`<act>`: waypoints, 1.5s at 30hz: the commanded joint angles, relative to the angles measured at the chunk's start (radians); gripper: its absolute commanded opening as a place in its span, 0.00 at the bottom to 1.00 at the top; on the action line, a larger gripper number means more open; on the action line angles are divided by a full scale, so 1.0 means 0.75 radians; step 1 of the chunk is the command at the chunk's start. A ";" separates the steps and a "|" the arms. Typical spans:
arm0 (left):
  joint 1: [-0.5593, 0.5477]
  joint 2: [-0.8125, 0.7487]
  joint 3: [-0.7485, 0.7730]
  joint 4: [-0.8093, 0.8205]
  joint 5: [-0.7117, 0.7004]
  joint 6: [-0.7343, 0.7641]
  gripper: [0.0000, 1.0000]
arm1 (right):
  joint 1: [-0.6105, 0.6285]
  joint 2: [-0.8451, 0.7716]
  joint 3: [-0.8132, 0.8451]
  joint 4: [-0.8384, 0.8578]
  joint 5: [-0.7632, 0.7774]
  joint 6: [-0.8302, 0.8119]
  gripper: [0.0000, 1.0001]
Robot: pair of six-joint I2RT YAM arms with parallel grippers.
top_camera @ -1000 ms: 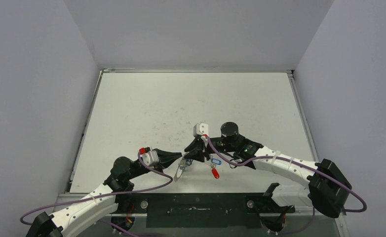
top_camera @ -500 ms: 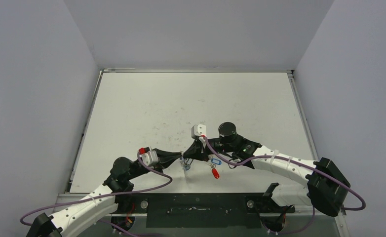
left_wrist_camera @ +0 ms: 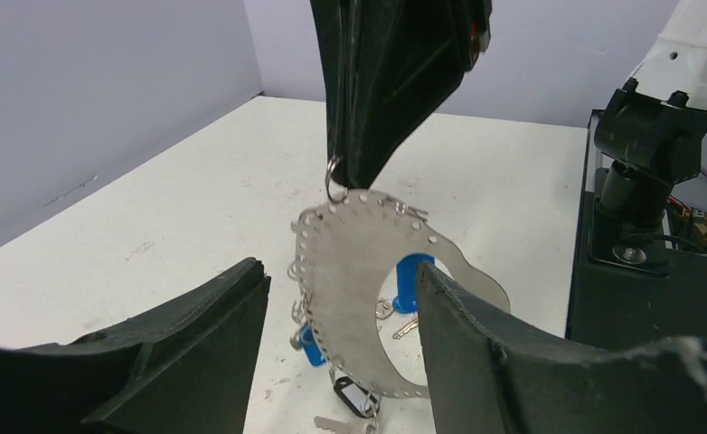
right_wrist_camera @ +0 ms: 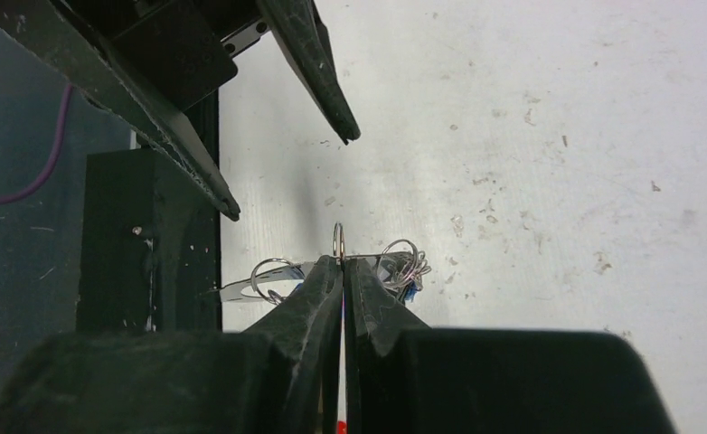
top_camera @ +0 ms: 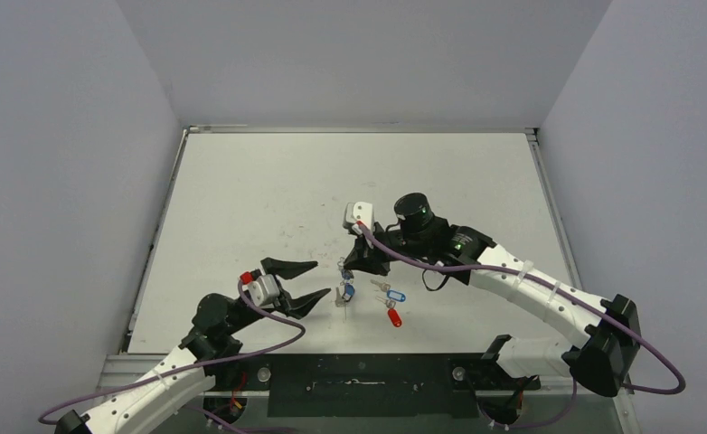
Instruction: Put the keys on the keyring
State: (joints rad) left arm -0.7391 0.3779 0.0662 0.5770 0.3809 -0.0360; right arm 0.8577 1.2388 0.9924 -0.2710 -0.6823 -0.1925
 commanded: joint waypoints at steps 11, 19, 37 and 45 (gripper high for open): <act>-0.003 0.060 0.293 -0.466 -0.051 0.159 0.55 | -0.003 0.125 0.380 -0.676 0.130 -0.210 0.00; -0.006 0.272 0.375 -0.404 0.197 0.209 0.45 | 0.104 0.229 0.461 -0.793 0.143 -0.185 0.00; -0.006 0.440 0.347 -0.127 0.470 0.128 0.28 | 0.168 0.342 0.578 -0.816 0.152 -0.142 0.00; -0.006 0.488 0.344 -0.125 0.480 0.131 0.19 | 0.185 0.363 0.595 -0.819 0.144 -0.142 0.00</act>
State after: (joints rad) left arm -0.7391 0.7303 0.3012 0.4236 0.7155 0.0658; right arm 0.9852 1.4929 1.3907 -0.9035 -0.5720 -0.3061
